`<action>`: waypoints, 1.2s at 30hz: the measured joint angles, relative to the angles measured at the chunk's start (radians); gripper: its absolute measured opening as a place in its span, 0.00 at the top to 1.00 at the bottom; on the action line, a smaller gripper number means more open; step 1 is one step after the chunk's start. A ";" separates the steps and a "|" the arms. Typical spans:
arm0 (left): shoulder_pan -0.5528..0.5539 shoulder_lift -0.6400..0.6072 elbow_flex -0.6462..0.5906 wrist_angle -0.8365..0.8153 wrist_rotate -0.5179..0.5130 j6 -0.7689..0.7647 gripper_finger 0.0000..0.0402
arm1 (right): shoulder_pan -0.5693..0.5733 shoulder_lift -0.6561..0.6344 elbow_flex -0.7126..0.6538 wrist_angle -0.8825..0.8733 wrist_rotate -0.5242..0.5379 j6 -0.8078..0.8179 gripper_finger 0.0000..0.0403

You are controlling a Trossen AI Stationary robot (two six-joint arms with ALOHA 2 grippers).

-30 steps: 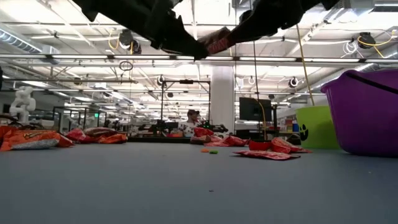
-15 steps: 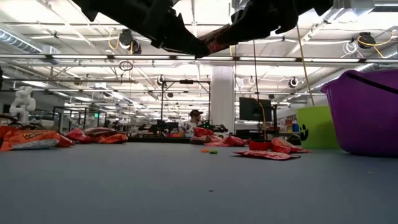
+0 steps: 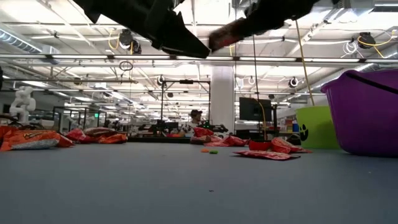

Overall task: Organize candy in baskets
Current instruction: Put the brown chocolate bar into the violet bucket

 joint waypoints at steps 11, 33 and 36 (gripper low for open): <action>0.000 -0.007 0.000 -0.054 -0.051 -0.007 0.44 | 0.029 -0.284 0.000 -0.580 -0.008 0.413 0.89; 0.007 -0.007 0.000 -0.067 -0.054 -0.005 0.44 | 0.051 -0.399 0.020 -1.239 0.104 0.992 0.79; 0.008 -0.007 0.000 -0.084 -0.058 -0.005 0.44 | 0.051 -0.399 0.016 -1.234 0.095 1.000 0.69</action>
